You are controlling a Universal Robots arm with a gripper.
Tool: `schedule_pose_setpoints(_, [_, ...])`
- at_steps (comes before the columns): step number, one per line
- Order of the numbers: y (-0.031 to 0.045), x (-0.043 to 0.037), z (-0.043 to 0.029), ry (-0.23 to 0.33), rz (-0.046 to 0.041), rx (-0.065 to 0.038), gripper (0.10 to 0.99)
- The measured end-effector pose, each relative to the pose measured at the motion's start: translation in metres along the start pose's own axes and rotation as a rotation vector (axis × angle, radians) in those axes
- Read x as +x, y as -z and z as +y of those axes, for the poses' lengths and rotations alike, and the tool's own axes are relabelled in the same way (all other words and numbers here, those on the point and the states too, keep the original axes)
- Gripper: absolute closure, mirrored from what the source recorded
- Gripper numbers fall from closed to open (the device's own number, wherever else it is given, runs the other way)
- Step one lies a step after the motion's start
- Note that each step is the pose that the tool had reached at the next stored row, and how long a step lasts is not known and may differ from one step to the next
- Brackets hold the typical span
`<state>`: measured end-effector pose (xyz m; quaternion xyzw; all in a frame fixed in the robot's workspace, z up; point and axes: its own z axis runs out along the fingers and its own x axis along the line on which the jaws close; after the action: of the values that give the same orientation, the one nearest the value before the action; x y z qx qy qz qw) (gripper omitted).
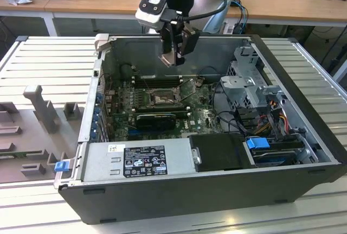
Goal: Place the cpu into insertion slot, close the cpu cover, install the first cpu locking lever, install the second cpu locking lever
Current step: 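Place the cpu into insertion slot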
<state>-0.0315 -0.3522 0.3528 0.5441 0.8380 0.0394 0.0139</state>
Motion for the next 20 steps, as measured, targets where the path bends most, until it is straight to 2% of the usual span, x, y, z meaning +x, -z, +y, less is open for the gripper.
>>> schedule_pose_setpoints(7, [-0.0041, -0.0001, -0.0003, -0.136, -0.0106, -0.002, 0.557])
schedule_pose_setpoints(9, [-0.0056, -0.0001, -0.0005, -0.187, -0.0145, -0.002, 0.557])
schedule_pose_setpoints(11, [-0.0079, -0.0002, -0.0007, -0.260, -0.0202, -0.003, 0.557])
schedule_pose_setpoints(15, [-0.0127, -0.0003, -0.0010, -0.349, -0.0272, -0.004, 0.557])
schedule_pose_setpoints(20, [-0.0192, 0.0001, -0.0014, -0.392, -0.0307, 0.001, 0.557])
